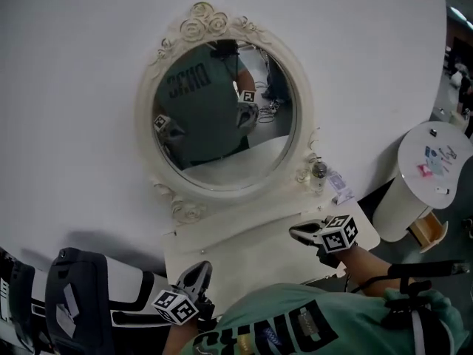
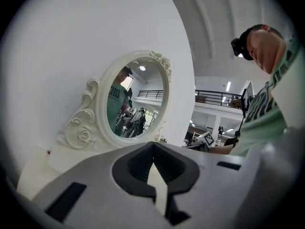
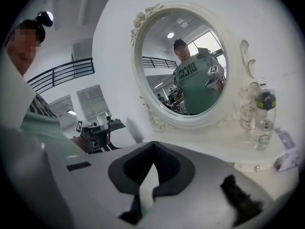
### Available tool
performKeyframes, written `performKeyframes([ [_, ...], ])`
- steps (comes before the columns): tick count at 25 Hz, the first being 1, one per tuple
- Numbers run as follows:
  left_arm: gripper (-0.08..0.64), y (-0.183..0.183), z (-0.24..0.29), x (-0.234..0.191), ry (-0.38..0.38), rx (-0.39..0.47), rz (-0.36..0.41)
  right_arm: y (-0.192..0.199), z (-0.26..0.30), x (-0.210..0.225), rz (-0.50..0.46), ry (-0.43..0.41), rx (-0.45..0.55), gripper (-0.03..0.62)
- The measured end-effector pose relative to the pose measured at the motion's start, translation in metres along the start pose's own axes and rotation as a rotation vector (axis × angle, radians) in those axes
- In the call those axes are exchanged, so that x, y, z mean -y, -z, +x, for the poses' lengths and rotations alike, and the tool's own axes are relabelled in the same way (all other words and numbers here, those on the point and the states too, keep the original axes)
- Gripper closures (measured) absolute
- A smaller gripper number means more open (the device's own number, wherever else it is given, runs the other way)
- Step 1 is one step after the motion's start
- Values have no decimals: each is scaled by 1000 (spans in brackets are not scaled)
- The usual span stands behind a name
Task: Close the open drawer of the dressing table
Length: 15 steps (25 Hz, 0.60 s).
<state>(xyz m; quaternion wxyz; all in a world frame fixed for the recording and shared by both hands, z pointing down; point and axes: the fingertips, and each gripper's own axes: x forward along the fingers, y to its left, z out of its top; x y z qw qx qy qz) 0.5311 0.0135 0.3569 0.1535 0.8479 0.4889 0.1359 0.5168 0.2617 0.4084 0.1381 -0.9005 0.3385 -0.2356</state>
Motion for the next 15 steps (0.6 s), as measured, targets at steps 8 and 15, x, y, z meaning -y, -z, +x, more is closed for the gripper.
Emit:
performKeyframes([
  [8,551,9,49,25,2,1,-29,-15,-59,44,-2,66,38,581],
  [15,551,7,55,21,-26,0,-15,-28,-56,56,-33,66,55,581],
])
